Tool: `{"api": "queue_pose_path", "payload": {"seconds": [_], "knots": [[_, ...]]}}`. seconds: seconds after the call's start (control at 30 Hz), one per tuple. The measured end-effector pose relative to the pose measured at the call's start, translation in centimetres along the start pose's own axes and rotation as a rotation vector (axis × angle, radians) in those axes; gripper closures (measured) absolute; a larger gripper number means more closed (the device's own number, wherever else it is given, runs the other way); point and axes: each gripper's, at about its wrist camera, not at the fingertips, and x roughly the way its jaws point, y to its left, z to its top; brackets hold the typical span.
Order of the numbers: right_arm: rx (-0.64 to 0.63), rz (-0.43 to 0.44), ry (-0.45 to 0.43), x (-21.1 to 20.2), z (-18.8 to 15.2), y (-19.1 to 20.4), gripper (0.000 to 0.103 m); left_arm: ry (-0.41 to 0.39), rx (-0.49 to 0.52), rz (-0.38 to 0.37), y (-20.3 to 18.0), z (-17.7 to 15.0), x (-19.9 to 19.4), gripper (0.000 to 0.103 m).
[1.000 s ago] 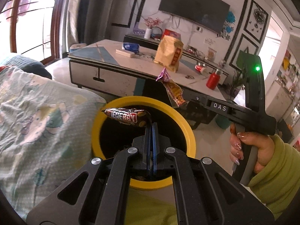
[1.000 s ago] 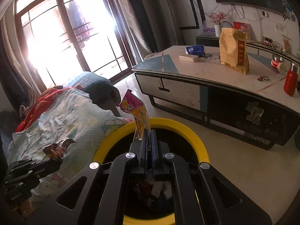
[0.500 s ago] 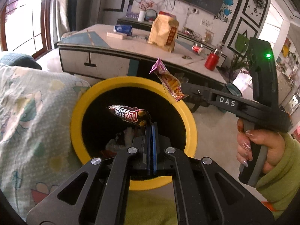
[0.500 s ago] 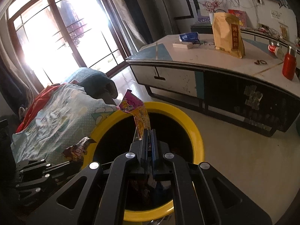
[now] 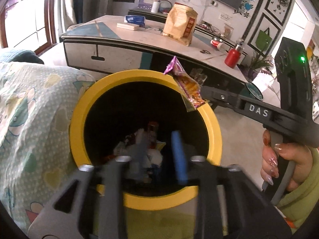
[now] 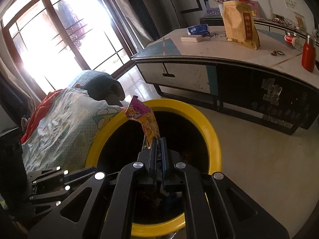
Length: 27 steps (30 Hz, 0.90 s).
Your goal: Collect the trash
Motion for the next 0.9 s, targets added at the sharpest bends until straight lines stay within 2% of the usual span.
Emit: {"api": "queue_pose_path", "payload": {"seconds": [0.03,0.1,0.13,0.17,0.23,0.3,0.37,0.43,0.5,0.6,0.8,0.9], "knots": [[0.001,0.0,-0.001,-0.1,0.0,0.0,0.094,-0.005,-0.006,0.004,0.1,0.0,-0.2,0.069],[0.005,0.005,-0.005,-0.2,0.1,0.0,0.081,-0.013,-0.01,0.011,0.4,0.1,-0.5,0.063],[0.004,0.003,-0.009,-0.3,0.1,0.1,0.078,-0.025,-0.017,0.022,0.6,0.1,-0.9,0.053],[0.003,0.001,-0.015,-0.6,0.2,0.2,0.074,-0.035,-0.026,0.023,0.8,0.0,-1.3,0.047],[0.001,-0.001,-0.023,-1.0,0.3,0.5,0.068,-0.051,-0.047,0.029,1.3,-0.1,-2.1,0.041],[0.003,-0.005,-0.034,-1.4,0.4,0.7,0.051,-0.066,-0.064,0.045,1.8,-0.2,-3.0,0.028],[0.007,-0.006,-0.052,-2.0,0.6,1.0,0.042,-0.085,-0.078,0.064,2.3,-0.2,-4.1,0.016],[-0.003,-0.012,-0.068,-2.6,0.8,1.6,0.033,-0.106,-0.093,0.085,2.8,-0.3,-5.2,0.011],[-0.013,-0.022,-0.092,-3.3,0.9,2.3,0.021,-0.124,-0.106,0.109,3.5,-0.4,-6.3,0.011],[-0.019,-0.033,-0.115,-4.1,1.0,3.3,0.014,-0.148,-0.136,0.142,4.7,-0.6,-7.9,0.011],[-0.099,-0.029,-0.15,-4.7,0.4,7.1,0.006,-0.204,-0.202,0.207,7.4,-1.5,-11.2,0.011],[-0.151,-0.031,-0.176,-5.0,-0.2,9.4,0.006,-0.231,-0.229,0.235,8.5,-2.0,-12.9,0.011]]}}
